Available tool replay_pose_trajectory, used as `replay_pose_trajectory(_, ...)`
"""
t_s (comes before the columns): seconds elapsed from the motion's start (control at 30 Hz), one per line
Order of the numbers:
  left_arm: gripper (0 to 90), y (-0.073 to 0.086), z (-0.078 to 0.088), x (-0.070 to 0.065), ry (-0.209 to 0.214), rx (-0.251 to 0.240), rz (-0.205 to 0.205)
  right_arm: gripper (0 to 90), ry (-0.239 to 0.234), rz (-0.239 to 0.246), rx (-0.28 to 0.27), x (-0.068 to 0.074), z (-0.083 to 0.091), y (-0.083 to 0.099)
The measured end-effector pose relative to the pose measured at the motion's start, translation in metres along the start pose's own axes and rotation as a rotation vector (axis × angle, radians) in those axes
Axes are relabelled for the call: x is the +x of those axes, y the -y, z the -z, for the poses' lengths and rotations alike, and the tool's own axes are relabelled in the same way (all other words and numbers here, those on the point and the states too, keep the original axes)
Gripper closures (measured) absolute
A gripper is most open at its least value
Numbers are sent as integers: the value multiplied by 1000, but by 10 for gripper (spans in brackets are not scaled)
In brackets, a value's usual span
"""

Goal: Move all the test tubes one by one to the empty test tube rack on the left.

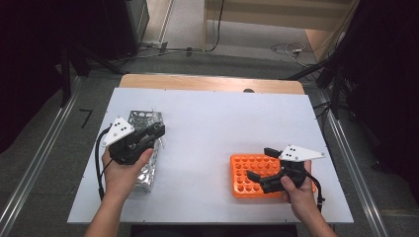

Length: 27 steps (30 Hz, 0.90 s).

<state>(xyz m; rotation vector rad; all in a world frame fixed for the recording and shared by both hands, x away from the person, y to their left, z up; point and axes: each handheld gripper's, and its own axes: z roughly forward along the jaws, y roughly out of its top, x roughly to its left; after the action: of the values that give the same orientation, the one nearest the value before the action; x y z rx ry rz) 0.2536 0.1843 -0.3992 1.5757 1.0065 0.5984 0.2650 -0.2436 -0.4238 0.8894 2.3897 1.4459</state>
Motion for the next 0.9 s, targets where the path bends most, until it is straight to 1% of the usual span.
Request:
replay_pose_trajectory(0.17, 761, 3, -3, 11, -43, 6, -1, 0, 7, -8, -6, -4, 2, 1)
replay_pose_trajectory(0.33, 761, 7, -4, 24, -80, 6, 19, 0, 9, -8, -3, -4, 2, 2)
replay_pose_trajectory(0.53, 761, 9, -2, 35, -121, -3, 24, 0, 8, -8, -1, -4, 2, 2)
replay_pose_trajectory(0.57, 761, 9, -2, 36, -127, -9, 30, 0, 9, -8, -1, -4, 2, 2)
replay_pose_trajectory(0.6, 761, 10, -2, 38, -130, -7, 35, 0, 11, -7, 4, -4, 2, 2)
replay_pose_trajectory(0.67, 761, 11, -3, 39, -146, -3, 28, 0, 11, -4, 5, -4, 2, 2)
replay_pose_trajectory(0.73, 761, 13, -4, 39, -148, 0, 30, 0, 11, -6, 3, -4, 2, 2)
replay_pose_trajectory(0.8, 761, 15, -6, 39, -160, 11, 22, 0, 11, -7, 2, -4, 2, 2)
replay_pose_trajectory(0.83, 761, 16, -7, 39, -157, 14, 24, 0, 12, -6, -1, -4, 2, 2)
replay_pose_trajectory(0.9, 761, 19, -10, 38, -162, 24, 20, 0, 12, -9, -3, -4, 3, 2)
